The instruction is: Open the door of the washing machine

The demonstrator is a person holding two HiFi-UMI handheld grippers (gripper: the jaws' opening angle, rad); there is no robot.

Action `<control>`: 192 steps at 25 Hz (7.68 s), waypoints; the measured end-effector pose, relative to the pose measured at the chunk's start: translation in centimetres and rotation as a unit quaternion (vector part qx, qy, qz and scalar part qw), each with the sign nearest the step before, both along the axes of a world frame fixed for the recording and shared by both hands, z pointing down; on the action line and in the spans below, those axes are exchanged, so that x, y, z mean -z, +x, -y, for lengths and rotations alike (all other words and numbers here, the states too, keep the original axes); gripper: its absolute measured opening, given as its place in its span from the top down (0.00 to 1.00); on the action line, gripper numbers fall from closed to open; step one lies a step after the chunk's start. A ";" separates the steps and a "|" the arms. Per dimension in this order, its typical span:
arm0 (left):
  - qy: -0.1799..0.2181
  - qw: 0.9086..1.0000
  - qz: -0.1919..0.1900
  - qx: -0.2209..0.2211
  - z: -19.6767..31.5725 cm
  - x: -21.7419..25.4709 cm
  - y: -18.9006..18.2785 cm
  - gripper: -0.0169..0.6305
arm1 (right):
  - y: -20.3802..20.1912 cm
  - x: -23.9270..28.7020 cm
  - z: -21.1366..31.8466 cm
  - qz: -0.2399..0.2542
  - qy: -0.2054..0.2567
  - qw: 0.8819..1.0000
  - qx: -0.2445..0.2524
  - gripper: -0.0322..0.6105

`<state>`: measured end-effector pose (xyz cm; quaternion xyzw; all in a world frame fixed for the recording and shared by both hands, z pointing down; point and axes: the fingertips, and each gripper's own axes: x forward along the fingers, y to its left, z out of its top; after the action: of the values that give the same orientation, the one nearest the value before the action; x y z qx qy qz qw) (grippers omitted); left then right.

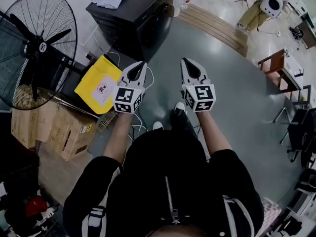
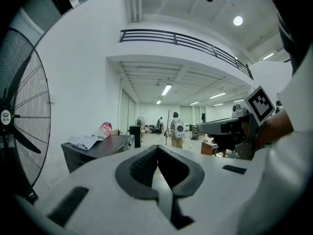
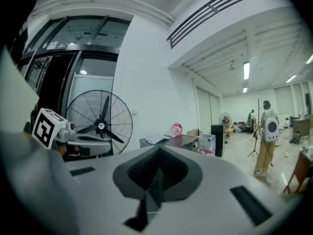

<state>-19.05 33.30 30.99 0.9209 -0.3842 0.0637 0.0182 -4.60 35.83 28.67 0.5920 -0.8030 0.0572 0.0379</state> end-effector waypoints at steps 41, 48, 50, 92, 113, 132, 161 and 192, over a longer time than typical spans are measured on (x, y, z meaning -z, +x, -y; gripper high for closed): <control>-0.114 0.989 0.012 0.095 34.5 -11.0 1.7 0.96 | -0.6 -12.6 39.0 0.034 -0.132 0.983 0.126 0.94; -0.159 0.985 0.016 0.069 35.5 -15.8 0.7 0.96 | -2.7 -19.2 40.6 0.049 -0.199 0.974 0.099 0.84; -0.168 0.984 0.020 0.062 35.4 -16.8 0.5 0.96 | -3.2 -21.6 41.0 0.054 -0.223 0.970 0.086 0.80; -0.245 0.969 0.016 0.036 35.8 -23.7 -4.4 0.96 | -5.9 -47.5 47.1 0.043 -0.482 0.870 -0.091 0.80; -0.267 0.961 0.041 0.061 33.9 -26.1 -5.6 0.96 | -3.6 -49.7 46.3 0.072 -0.468 0.862 -0.181 0.75; -0.244 0.969 0.036 -0.013 37.1 -26.2 2.7 0.96 | 10.6 -50.2 39.8 -0.017 -0.444 0.894 -0.061 0.78; -0.237 0.970 0.058 -0.001 48.7 -26.0 32.9 0.96 | 34.3 -50.3 41.4 -0.125 -0.439 0.871 0.183 0.78; -0.235 0.956 0.033 0.172 51.4 -25.2 35.4 0.96 | 59.9 -47.9 68.2 -0.373 -0.387 0.836 0.115 0.72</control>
<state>16.37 -18.13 56.23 0.8081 -0.5113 0.1785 0.2319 55.35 -32.38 76.56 0.4094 -0.7027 0.1334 0.5664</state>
